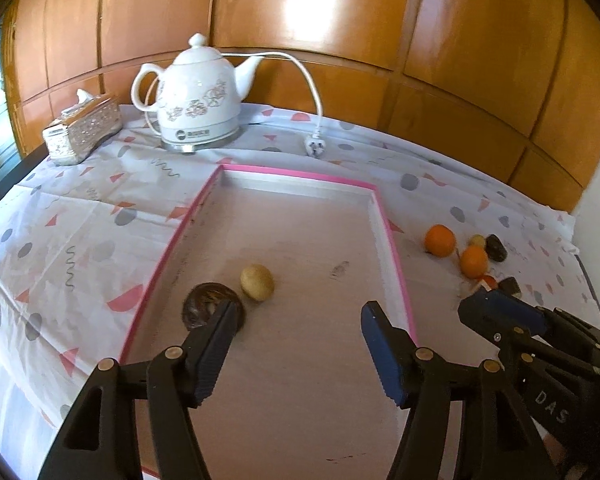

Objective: Organize fruits
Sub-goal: 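Release dark fruit into tray with left tool while right tool releases the potato, then grasp the bark-edged wooden cube with the left tool while the right tool grasps the carrot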

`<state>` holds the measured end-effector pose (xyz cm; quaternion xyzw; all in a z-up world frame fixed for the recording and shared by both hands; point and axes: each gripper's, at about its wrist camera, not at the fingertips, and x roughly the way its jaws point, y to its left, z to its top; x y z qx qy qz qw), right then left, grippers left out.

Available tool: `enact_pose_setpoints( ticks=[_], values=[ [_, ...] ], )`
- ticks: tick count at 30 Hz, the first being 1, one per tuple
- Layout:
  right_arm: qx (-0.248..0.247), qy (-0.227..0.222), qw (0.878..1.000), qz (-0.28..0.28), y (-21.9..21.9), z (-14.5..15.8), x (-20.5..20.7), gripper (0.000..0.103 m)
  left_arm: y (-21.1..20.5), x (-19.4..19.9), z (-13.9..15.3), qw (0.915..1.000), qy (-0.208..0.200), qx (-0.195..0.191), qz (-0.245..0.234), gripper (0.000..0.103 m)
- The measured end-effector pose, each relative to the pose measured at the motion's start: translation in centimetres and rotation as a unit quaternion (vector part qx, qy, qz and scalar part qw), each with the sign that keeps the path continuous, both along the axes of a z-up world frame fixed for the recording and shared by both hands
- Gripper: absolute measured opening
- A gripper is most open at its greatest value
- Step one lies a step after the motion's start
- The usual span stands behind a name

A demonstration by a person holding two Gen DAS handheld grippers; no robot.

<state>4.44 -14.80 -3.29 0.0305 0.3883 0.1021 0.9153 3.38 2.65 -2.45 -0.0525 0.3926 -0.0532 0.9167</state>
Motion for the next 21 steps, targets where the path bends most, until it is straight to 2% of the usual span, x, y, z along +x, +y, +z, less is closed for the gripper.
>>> enact_pose_setpoints(
  ticks=[8,15,21],
  values=[
    [0.008,0.022,0.998,-0.054,-4.8,-1.3,-1.5,0.034,-1.6,-0.2,-0.1,0.9995,0.003,0.005,-0.030,0.066],
    [0.009,0.046,0.991,-0.122,-10.1,-3.1,-3.1,0.034,-3.4,-0.5,-0.2,0.9978,0.006,0.001,-0.066,0.066],
    [0.021,0.055,0.986,-0.155,-12.8,-3.8,-3.2,0.034,-5.2,-0.8,-0.3,0.9944,0.006,0.005,-0.105,0.066]
  ],
)
